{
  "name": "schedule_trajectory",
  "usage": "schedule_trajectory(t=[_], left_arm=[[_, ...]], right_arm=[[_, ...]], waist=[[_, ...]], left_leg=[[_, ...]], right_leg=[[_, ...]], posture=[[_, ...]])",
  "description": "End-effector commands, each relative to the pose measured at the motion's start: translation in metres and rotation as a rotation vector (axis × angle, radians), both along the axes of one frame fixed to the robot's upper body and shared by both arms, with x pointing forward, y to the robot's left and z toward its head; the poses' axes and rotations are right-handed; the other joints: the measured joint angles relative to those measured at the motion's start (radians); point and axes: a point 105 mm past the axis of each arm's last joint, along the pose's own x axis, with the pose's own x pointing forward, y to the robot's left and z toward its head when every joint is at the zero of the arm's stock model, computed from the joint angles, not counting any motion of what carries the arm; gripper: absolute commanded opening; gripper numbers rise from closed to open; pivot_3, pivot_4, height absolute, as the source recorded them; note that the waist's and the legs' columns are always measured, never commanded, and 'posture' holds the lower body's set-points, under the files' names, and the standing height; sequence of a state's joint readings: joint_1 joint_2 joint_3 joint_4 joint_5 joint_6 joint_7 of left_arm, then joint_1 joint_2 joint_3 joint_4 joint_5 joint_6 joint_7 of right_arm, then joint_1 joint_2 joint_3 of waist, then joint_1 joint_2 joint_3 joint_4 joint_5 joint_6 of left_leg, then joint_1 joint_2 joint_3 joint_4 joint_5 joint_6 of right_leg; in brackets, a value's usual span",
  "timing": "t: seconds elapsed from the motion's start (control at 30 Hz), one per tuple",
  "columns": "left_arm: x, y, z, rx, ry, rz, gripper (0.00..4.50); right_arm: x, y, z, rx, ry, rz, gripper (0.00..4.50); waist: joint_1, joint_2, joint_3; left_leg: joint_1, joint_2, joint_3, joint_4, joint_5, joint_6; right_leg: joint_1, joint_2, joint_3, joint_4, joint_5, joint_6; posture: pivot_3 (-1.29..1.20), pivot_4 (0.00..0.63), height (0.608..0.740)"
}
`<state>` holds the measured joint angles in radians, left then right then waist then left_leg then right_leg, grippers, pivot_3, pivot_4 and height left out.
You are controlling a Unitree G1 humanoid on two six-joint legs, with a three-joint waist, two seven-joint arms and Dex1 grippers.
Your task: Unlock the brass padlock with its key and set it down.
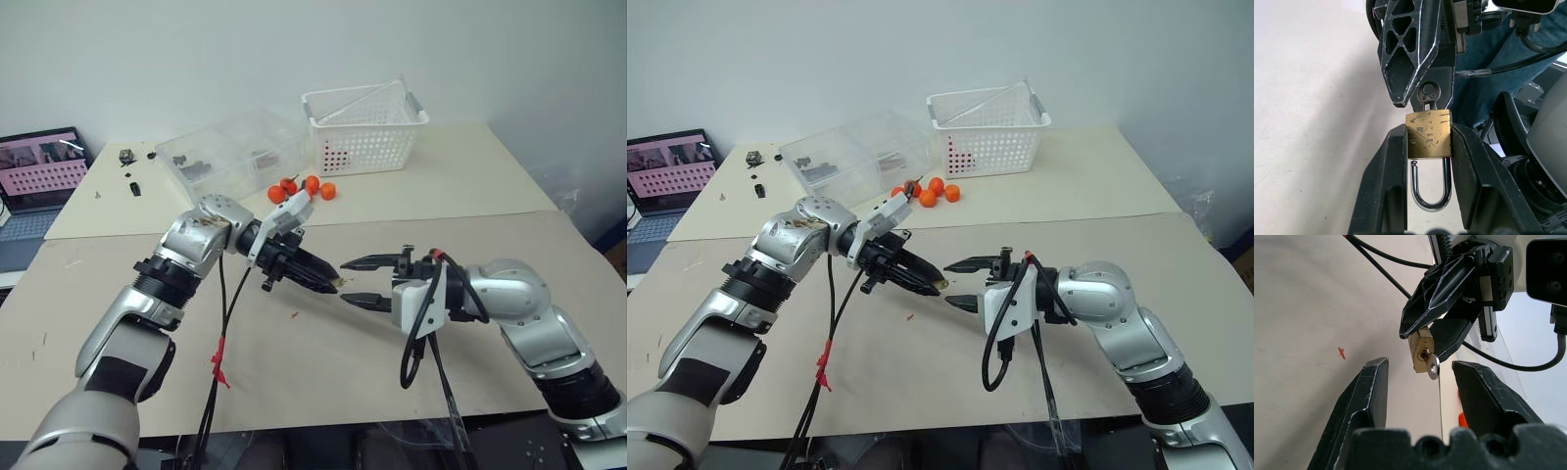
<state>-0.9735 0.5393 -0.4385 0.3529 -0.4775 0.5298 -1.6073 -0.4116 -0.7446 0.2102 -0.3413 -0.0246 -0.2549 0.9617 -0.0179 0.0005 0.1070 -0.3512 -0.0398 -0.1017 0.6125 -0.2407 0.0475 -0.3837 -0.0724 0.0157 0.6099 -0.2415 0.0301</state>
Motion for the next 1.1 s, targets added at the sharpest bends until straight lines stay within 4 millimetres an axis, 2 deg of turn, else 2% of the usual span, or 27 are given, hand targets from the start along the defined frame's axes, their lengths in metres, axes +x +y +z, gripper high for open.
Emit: schedule_trajectory(t=[0.03, 1.1], left_arm=[[-0.0045, 0.0000, 0.0079, -0.019, -0.034, -0.032, 0.76], [-0.0038, -0.0024, 0.0074, -0.025, -0.035, -0.034, 0.76]], right_arm=[[-0.0008, 0.0003, 0.0148, 0.012, -0.063, 0.023, 2.58], [-0.0081, 0.0101, 0.0217, 0.040, -0.039, 0.051, 2.58]], waist=[[0.001, 0.000, 0.000], [0.001, 0.000, 0.000]], left_leg=[[0.000, 0.000, 0.000, 0.000, 0.000, 0.000], [0.000, 0.000, 0.000, 0.000, 0.000, 0.000]], right_leg=[[0.000, 0.000, 0.000, 0.000, 0.000, 0.000], [0.000, 0.000, 0.000, 0.000, 0.000, 0.000]], posture=[[0.00, 0.150, 0.740], [0.00, 0.150, 0.740]])
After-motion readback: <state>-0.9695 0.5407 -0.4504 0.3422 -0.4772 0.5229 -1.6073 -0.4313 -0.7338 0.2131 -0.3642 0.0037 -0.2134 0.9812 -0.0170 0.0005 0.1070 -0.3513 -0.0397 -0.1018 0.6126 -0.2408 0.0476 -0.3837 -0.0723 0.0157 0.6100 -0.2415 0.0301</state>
